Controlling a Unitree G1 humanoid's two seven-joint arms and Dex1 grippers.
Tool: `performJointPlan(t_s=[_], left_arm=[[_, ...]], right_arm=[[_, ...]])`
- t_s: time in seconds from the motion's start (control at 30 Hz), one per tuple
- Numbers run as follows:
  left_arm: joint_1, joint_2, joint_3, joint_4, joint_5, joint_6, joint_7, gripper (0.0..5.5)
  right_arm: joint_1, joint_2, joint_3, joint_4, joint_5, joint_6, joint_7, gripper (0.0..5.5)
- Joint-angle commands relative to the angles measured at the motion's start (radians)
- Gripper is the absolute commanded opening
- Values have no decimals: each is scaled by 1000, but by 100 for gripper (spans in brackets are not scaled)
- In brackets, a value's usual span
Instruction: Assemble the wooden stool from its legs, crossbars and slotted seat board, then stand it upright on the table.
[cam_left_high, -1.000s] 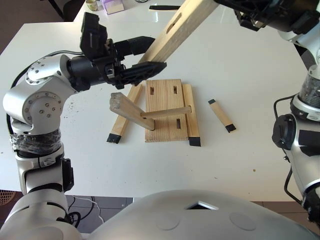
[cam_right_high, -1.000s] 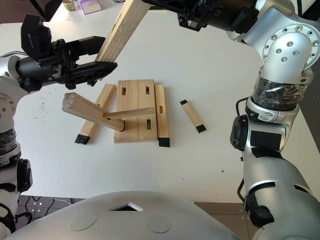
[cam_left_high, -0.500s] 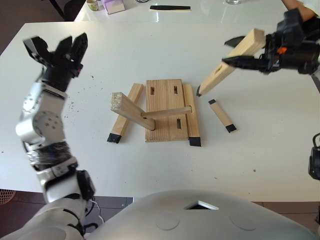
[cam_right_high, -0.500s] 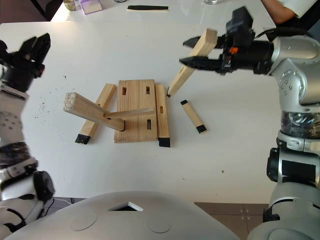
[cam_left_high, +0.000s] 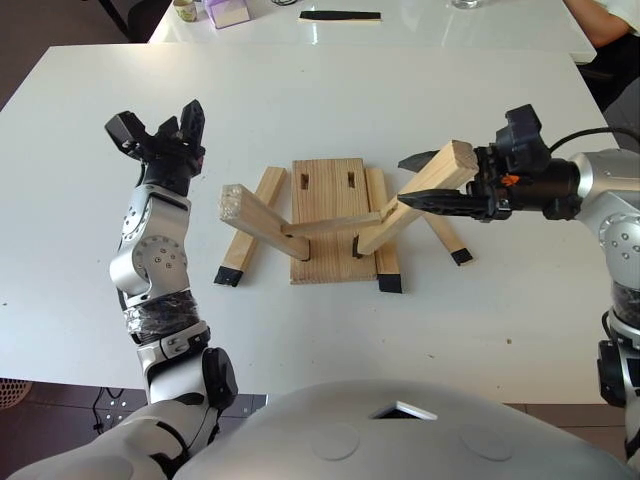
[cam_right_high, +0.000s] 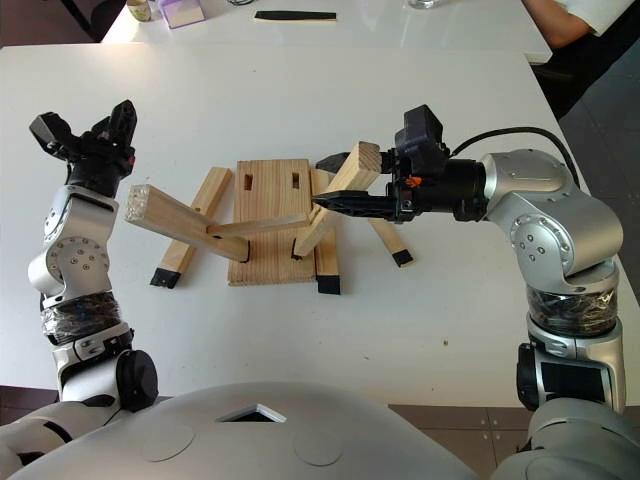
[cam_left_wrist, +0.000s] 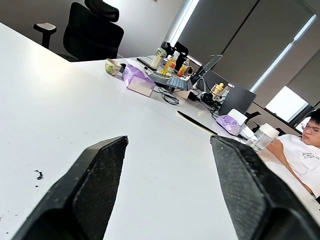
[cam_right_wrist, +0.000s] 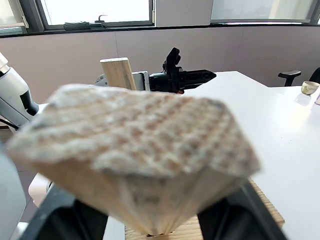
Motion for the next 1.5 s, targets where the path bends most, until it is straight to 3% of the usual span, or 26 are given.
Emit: performJointPlan(t_s=[0.03, 0.33, 0.5, 0.77, 1.5], left_arm=[[-19, 28, -2, 7, 7, 4, -12, 306], [43, 14, -15, -43, -4, 10, -13, 306], [70, -23, -31, -81, -12, 13, 1, 306], [103, -39, -42, -112, -18, 27, 4, 306], [156, -53, -100, -172, -30, 66, -5, 306]], right_arm=[[12, 11, 19, 7, -17, -19, -13, 203], [-38, -70, -11, 42, -8, -1, 35, 203], [-43, -54, 42, 70, -48, -18, 39, 203], [-56, -58, 3, 37, 52, 39, 38, 203], [-59, -46, 121, 67, -111, -72, 31, 203]])
